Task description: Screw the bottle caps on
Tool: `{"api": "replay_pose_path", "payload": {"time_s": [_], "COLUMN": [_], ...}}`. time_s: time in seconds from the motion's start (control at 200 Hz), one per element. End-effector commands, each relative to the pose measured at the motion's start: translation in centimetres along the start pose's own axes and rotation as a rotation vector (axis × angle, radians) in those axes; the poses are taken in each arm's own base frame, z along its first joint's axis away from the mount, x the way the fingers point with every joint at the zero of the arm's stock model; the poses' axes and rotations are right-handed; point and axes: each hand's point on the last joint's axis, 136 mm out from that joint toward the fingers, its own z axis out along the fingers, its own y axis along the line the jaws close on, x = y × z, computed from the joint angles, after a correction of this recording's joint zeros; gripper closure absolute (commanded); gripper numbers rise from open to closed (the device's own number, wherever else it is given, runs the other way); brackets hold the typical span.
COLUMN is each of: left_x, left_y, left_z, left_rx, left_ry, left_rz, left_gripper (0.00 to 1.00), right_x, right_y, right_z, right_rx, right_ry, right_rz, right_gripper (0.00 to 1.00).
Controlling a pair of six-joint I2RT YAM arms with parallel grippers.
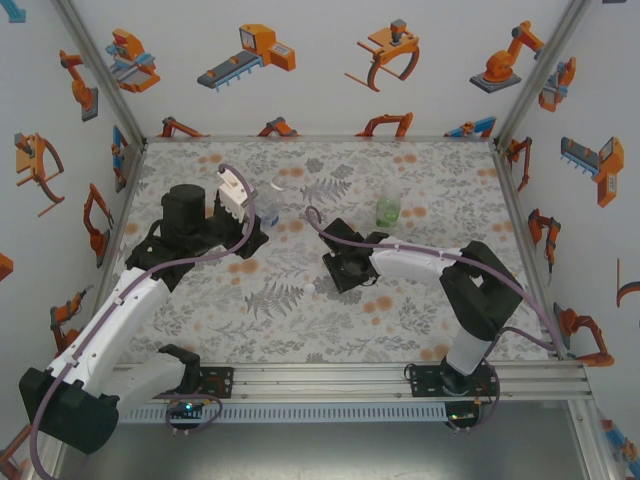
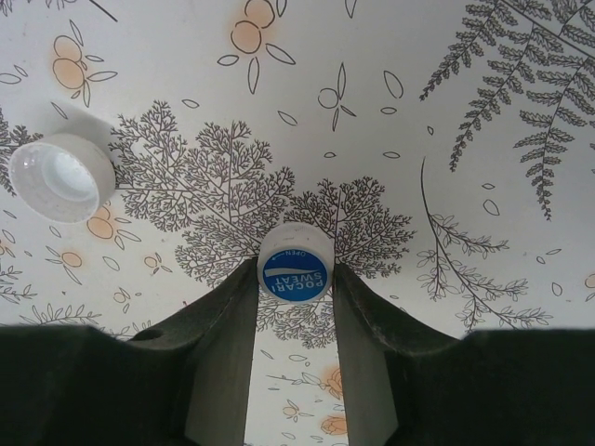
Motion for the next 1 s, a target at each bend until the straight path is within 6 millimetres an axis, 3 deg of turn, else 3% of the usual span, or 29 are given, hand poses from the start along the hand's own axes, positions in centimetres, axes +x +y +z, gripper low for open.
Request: {"api": "replay_pose_path", "payload": {"time_s": [0.0,0.996], "left_x": [0.3,0.2], "left_y": [0.1,0.1], "left_z": [0.0,0.0], "left_rx": [0.0,0.0], "left_ry": [0.007,0.006], "left_rz": [0.008,0.007], "left_gripper": [1.0,1.0], "right_x": [-0.9,-1.7], "right_y": [0.3,0.5], "right_z": [-0.3,-0.8], "right_rx": [0.012,0.008], "right_ry": [-0.02,-0.068], "right_rz": [0.005,0.005], "right_gripper": [0.63,0.63]}}
